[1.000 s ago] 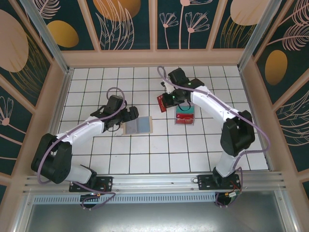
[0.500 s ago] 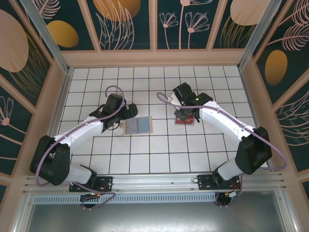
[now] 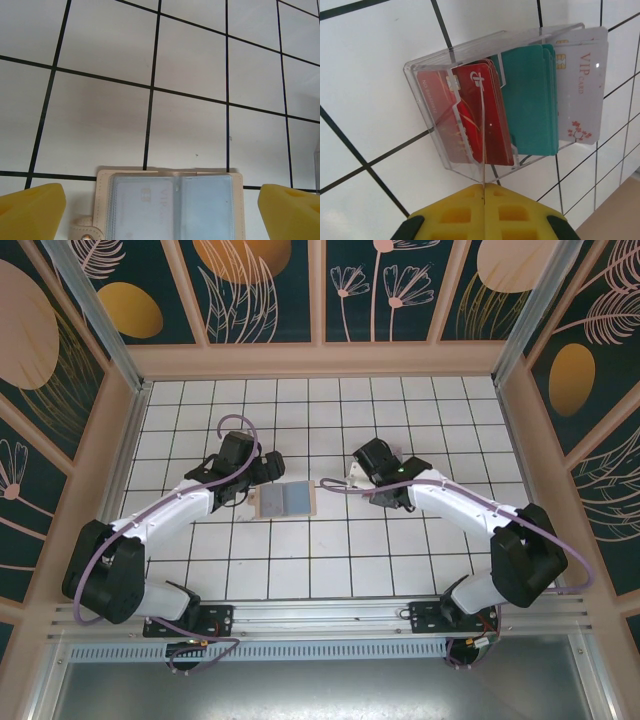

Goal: Take the credit cards out of the card holder

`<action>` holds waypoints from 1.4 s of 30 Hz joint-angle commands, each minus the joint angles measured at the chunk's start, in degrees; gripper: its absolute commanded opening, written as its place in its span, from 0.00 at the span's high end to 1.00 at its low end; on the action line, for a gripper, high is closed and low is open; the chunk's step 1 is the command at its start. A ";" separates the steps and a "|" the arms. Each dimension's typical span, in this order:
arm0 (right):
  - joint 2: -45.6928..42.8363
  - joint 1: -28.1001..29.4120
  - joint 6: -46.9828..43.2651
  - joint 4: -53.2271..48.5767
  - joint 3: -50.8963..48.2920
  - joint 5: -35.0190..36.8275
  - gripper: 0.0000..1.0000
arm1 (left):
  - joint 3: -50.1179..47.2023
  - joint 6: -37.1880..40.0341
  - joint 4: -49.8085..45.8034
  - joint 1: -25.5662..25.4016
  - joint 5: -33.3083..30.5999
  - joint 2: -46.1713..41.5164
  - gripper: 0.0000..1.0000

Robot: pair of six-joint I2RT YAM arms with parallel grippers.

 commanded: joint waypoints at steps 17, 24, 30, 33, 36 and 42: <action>1.69 0.26 -4.02 7.38 -4.06 0.99 1.00 | -2.07 -0.12 0.64 0.09 -1.52 -2.78 0.01; 2.50 0.01 -3.65 9.75 -4.19 2.05 0.93 | -3.17 -0.45 0.64 0.09 -1.78 -3.64 0.02; 2.93 -1.26 -2.85 11.24 -3.42 4.19 0.68 | -3.58 -0.63 0.81 0.09 -1.80 -4.16 0.01; 3.00 -2.05 -2.25 12.53 -3.02 5.54 0.65 | -3.63 -0.72 0.81 0.09 -2.02 -4.24 0.01; 3.24 -3.06 -0.65 12.94 -2.14 5.95 0.64 | -3.75 -0.89 0.81 0.09 -2.15 -4.16 0.01; 3.25 -3.60 2.23 13.77 -1.00 5.90 0.65 | -3.84 -0.89 0.73 0.09 -2.36 -4.33 0.02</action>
